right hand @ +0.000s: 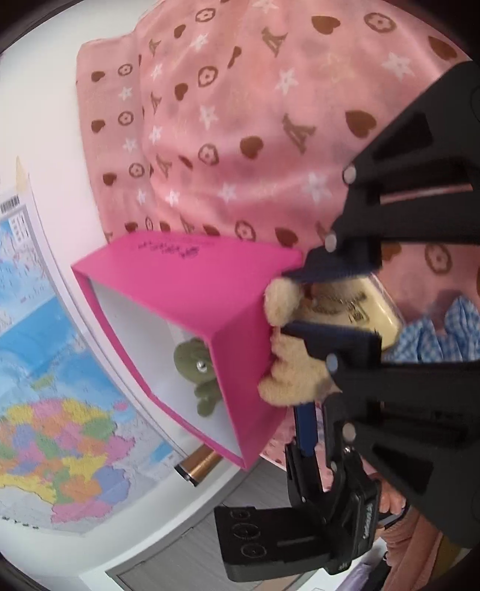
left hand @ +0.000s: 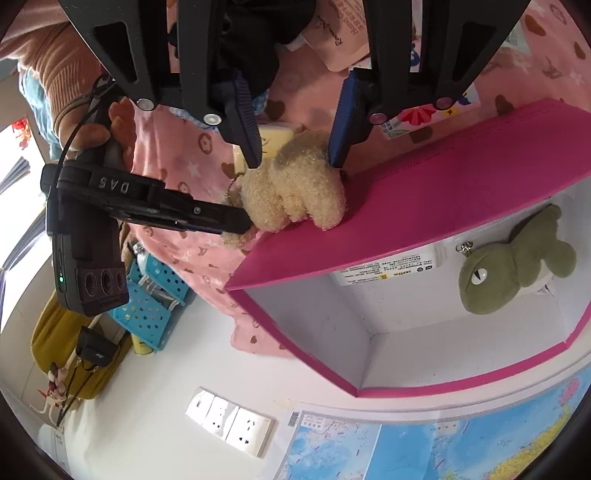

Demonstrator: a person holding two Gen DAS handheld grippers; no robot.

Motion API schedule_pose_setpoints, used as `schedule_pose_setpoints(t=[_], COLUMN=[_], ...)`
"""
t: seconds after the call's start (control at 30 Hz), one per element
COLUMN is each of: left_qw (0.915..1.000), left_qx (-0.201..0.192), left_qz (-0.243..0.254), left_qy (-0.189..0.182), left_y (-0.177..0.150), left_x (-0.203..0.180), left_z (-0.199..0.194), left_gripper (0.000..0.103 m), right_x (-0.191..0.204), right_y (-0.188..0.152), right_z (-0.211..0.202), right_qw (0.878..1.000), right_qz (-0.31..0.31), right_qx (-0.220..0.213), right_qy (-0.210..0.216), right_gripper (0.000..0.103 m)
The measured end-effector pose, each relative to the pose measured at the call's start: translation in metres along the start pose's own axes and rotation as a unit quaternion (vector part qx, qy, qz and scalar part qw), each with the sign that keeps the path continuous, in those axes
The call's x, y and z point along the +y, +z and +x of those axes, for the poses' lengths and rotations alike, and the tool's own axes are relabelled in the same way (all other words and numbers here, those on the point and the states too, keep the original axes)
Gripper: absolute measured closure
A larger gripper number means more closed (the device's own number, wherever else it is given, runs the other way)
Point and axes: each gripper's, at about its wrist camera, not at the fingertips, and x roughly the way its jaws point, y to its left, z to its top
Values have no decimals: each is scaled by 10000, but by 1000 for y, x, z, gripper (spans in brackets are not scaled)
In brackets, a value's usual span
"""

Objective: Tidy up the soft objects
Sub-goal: 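Carry the teddy bear into the magenta box and open the left gripper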

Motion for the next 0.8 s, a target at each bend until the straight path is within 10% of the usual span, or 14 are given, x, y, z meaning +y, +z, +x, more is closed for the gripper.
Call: schedule_pose_setpoints(t=[0.43, 0.8], left_qw=[9931, 9933], left_qx=[-1038, -482], left_qz=[474, -395], left_qy=[255, 973], left_y=[43, 96], left_x=[-23, 55], left_z=[-78, -12], left_gripper=[68, 55], right_x=[76, 61], right_y=[56, 111], right_z=[-64, 22], right_qw=[9904, 9931], right_qz=[-1107, -996], right_qx=[-829, -207], right_qy=[-49, -589], right_gripper=[89, 84])
